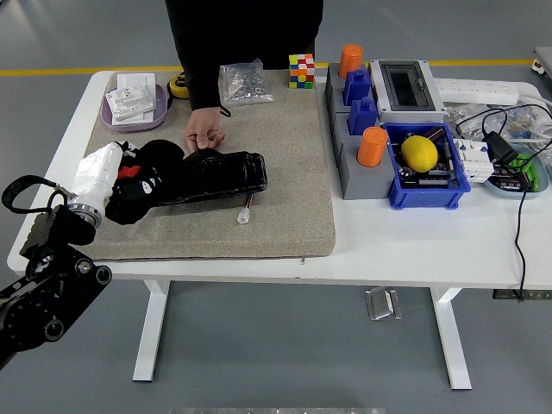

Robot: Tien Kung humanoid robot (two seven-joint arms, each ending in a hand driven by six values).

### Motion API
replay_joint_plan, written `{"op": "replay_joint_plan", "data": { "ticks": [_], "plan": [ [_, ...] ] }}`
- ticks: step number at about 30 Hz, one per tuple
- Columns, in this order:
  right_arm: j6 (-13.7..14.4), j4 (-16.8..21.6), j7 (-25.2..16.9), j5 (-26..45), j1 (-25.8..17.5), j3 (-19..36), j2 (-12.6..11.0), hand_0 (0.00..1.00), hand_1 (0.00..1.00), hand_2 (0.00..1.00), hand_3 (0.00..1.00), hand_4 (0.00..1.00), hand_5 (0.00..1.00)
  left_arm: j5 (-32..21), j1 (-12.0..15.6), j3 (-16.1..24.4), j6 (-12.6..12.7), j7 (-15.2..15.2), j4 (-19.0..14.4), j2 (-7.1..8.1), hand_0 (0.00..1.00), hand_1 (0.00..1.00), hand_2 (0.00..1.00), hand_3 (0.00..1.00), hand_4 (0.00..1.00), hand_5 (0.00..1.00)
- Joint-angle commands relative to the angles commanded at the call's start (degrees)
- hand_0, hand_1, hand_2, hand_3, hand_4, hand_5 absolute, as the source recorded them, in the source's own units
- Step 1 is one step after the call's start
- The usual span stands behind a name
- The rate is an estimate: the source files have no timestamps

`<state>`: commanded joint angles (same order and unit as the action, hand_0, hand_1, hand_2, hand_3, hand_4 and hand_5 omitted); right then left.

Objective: Pick the rag up,wipe the panel,place it on the desk

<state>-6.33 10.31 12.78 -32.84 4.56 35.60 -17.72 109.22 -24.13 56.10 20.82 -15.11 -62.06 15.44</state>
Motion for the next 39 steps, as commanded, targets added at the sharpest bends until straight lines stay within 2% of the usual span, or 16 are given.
{"op": "replay_joint_plan", "data": {
  "ticks": [18, 28, 39],
  "plan": [
    [-0.32, 0.0, 0.5, -0.12, 0.84, -0.29, -1.15, 0.76, 0.717, 0.719, 0.596, 0.921, 0.572, -2.25, -5.41, -9.54, -0.61, -0.45, -0.31, -0.93, 0.225, 0.118, 0.441, 0.361, 0.4, 0.002],
    [-0.47, 0.0, 0.59, 0.45, 1.54, -1.4, -1.87, 0.76, 0.718, 0.718, 0.595, 0.921, 0.573, -3.01, -9.72, -14.23, -1.11, -0.82, 0.48, -2.0, 0.225, 0.119, 0.443, 0.364, 0.401, 0.002],
    [-0.69, 0.0, 0.88, 0.39, 2.07, -1.81, -2.47, 0.76, 0.718, 0.718, 0.595, 0.921, 0.573, -3.8, -12.29, -18.71, -2.21, -1.47, 1.2, -2.57, 0.224, 0.118, 0.445, 0.365, 0.403, 0.002]
  ]
}}
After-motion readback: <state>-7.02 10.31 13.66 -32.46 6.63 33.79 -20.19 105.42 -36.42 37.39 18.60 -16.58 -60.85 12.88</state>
